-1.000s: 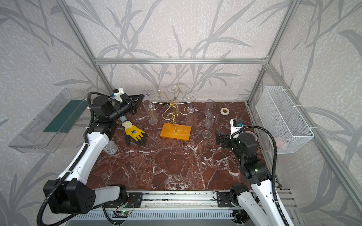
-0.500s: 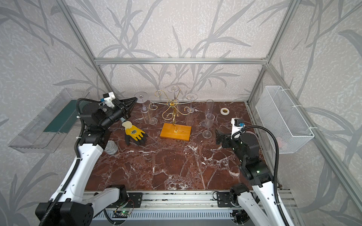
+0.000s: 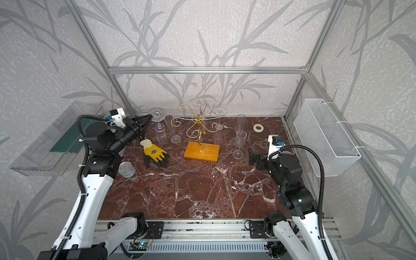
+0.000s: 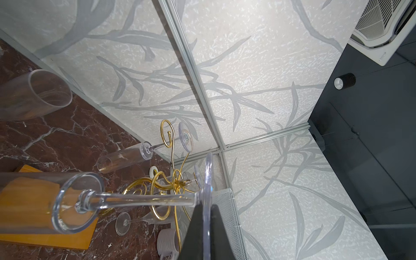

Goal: Take the wine glass off the wine glass rack
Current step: Pick up the wine glass from the wine glass rack.

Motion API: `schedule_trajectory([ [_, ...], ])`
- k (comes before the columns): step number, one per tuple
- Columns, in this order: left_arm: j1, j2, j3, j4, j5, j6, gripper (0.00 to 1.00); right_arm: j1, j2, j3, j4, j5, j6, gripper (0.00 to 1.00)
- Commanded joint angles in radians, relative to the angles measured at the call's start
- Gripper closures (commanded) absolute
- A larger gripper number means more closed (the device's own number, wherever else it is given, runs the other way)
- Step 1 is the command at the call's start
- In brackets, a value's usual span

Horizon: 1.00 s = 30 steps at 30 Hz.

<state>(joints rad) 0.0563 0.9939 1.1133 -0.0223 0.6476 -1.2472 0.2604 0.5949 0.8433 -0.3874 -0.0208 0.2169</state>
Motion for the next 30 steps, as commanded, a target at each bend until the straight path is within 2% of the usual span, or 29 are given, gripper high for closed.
schedule_trajectory([
  [1,0.006,-0.027,0.065,-0.039,-0.017,0.096,1.00,-0.004,-0.010,0.034,-0.001,-0.022,0.005,0.01],
  [6,0.006,-0.023,0.104,-0.054,-0.014,0.201,1.00,-0.004,-0.027,0.057,0.019,-0.064,0.009,0.01],
  [11,-0.003,-0.046,0.166,-0.162,-0.050,0.406,1.00,-0.004,-0.028,0.097,0.001,-0.103,-0.010,0.01],
  [15,-0.051,-0.065,0.218,-0.300,-0.118,0.642,1.00,-0.004,-0.005,0.129,0.003,-0.121,-0.003,0.01],
  [21,-0.134,-0.082,0.219,-0.302,-0.127,0.806,1.00,-0.004,0.054,0.189,0.035,-0.208,0.026,0.02],
  [30,-0.273,-0.130,0.215,-0.292,-0.215,1.051,1.00,-0.004,0.159,0.331,0.033,-0.392,0.051,0.04],
])
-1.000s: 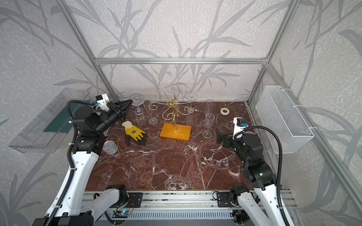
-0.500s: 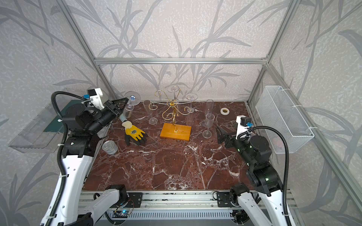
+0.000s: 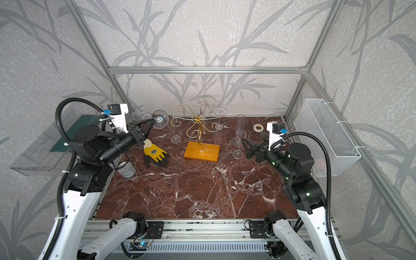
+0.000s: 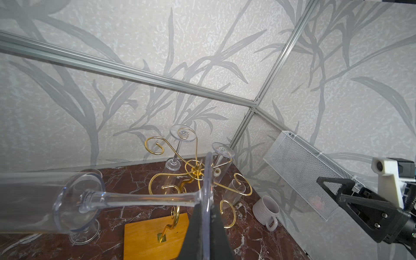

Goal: Take the wine glass off the wine glass rack
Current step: Pick up the wine glass from the wine glass rack.

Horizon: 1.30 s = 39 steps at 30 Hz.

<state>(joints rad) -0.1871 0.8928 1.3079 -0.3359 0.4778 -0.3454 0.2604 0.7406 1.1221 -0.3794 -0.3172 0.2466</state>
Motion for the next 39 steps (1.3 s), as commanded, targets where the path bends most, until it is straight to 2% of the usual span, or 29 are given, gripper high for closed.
schedule_trajectory([
  [1,-0.044,-0.033,0.019,0.022,-0.057,0.171,1.00,-0.002,0.022,0.067,0.022,-0.111,0.029,0.05],
  [10,-0.223,-0.063,0.002,0.038,-0.206,0.371,1.00,0.006,0.104,0.201,-0.018,-0.206,0.081,0.08],
  [16,-0.375,-0.043,0.010,0.035,-0.314,0.532,1.00,0.031,0.126,0.232,0.030,-0.238,0.124,0.09],
  [20,-0.463,-0.038,-0.033,0.101,-0.404,0.661,1.00,0.045,0.139,0.245,0.046,-0.241,0.134,0.09],
  [27,-0.566,0.014,-0.012,0.088,-0.419,0.851,1.00,0.080,0.208,0.281,0.109,-0.358,0.194,0.13],
  [34,-0.694,0.043,-0.033,0.061,-0.499,1.088,1.00,0.201,0.276,0.320,0.072,-0.353,0.122,0.18],
  [39,-0.780,0.044,-0.078,0.092,-0.573,1.259,1.00,0.248,0.307,0.322,0.062,-0.324,0.090,0.24],
])
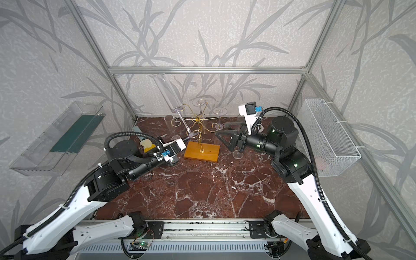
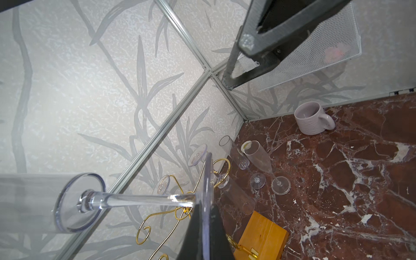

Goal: Take the wine glass off the wine glass rack
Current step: Pick up the wine glass from the wine glass rack.

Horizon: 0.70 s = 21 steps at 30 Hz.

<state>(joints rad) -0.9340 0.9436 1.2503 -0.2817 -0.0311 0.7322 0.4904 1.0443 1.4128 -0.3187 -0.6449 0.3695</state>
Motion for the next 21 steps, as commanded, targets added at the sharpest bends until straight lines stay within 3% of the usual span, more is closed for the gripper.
schedule_trajectory([
  [1,-0.051,-0.004,-0.028,0.037,-0.078,0.220,1.00,0.024,0.005,0.028,0.002,0.013,-0.038,0.25],
  [7,-0.139,0.012,-0.077,0.074,-0.180,0.408,1.00,0.069,0.020,-0.001,0.015,0.040,-0.066,0.33],
  [21,-0.242,0.061,-0.116,0.159,-0.251,0.557,1.00,0.162,0.102,-0.016,0.051,0.082,-0.106,0.47],
])
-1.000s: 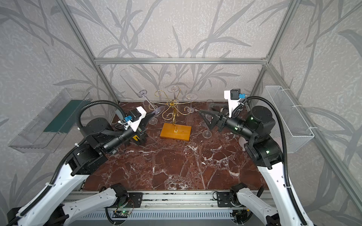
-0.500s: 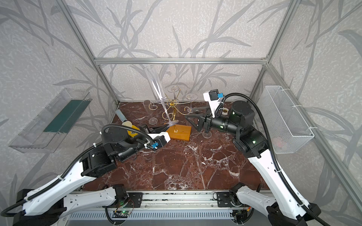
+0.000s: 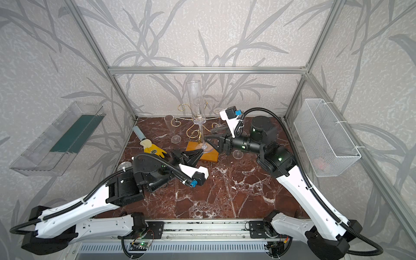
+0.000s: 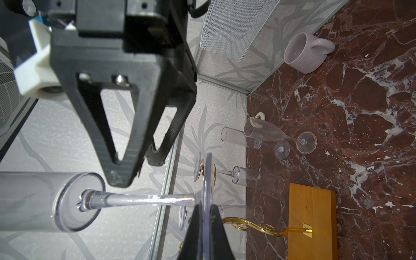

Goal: Take the wine glass off the wine glass rack
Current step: Pick up the wine glass from the wine glass rack.

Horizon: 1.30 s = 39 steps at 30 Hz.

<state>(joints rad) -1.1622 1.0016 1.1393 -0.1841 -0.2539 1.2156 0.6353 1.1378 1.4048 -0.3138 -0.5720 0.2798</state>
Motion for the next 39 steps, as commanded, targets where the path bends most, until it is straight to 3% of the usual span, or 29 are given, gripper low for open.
schedule_trajectory([
  [1,-0.019,0.006,-0.004,0.062,-0.033,0.080,1.00,0.023,0.014,-0.009,0.052,0.009,-0.016,0.49],
  [9,-0.057,0.018,-0.018,0.087,-0.069,0.106,1.00,0.047,0.043,-0.014,0.074,0.041,-0.024,0.60],
  [14,-0.060,0.018,-0.024,0.093,-0.084,0.105,1.00,0.048,0.036,-0.037,0.099,0.055,-0.019,0.76],
  [19,-0.060,0.017,-0.034,0.102,-0.094,0.090,1.00,0.051,0.030,-0.069,0.128,0.048,-0.002,1.00],
  [20,-0.060,0.017,-0.039,0.107,-0.098,0.089,0.94,0.052,0.028,-0.072,0.129,0.047,-0.002,1.00],
  [22,-0.061,0.009,-0.066,0.148,-0.103,0.091,0.58,0.056,0.025,-0.076,0.134,0.049,-0.008,1.00],
  [25,-0.063,-0.012,-0.101,0.215,-0.104,0.086,0.31,0.058,0.011,-0.079,0.127,0.069,-0.024,1.00],
  [27,-0.064,-0.026,-0.110,0.234,-0.105,0.058,0.20,0.058,-0.005,-0.081,0.117,0.088,-0.044,1.00],
  [31,-0.065,-0.071,-0.110,0.241,-0.087,-0.081,0.19,0.059,-0.044,-0.102,0.079,0.139,-0.097,1.00],
  [39,-0.044,-0.148,-0.141,0.276,-0.083,-0.502,0.18,0.058,-0.158,-0.269,0.099,0.165,-0.166,1.00],
])
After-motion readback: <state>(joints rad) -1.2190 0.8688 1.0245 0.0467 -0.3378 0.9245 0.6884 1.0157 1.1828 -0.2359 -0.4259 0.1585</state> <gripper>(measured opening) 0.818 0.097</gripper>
